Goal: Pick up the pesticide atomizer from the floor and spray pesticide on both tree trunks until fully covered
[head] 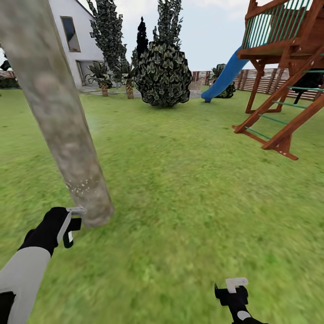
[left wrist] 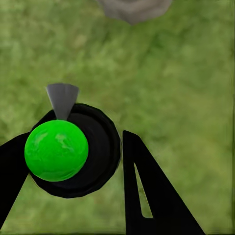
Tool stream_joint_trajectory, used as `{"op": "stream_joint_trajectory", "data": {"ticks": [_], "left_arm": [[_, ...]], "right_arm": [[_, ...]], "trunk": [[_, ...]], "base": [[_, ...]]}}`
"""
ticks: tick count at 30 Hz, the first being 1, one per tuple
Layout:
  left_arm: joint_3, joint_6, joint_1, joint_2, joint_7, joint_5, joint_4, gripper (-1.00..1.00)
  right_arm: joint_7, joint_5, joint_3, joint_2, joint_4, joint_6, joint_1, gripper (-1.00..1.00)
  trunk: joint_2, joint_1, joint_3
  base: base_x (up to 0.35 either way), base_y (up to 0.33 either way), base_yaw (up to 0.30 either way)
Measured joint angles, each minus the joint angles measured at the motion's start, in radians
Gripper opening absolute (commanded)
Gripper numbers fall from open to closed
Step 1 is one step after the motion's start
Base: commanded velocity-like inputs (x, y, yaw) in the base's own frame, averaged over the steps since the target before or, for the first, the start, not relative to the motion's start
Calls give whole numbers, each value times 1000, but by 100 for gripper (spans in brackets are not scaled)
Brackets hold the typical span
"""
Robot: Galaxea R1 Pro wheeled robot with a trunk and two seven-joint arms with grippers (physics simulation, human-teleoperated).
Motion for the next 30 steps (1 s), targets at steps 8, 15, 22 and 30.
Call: {"op": "stream_joint_trajectory", "data": {"ticks": [8, 15, 22, 30], "left_arm": [[0, -1, 18, -3, 2, -2, 3, -100], [0, -2, 18, -7, 1, 0, 1, -100], [6, -17, 57, 2, 1, -1, 30, -100], [10, -54, 62, -9, 19, 3, 29, -100]], "right_arm": [[0, 0, 0, 0, 0, 0, 0, 100], [0, 0, 0, 1, 0, 0, 0, 100], [0, 0, 0, 2, 0, 0, 0, 100], [0, -1, 0, 0, 0, 0, 0, 100]], "trunk": [[0, 0, 0], [0, 0, 0], [0, 0, 0], [0, 0, 0]], "base": [[209, -209, 1], [148, -247, 142], [133, -256, 276], [231, -204, 142]]}}
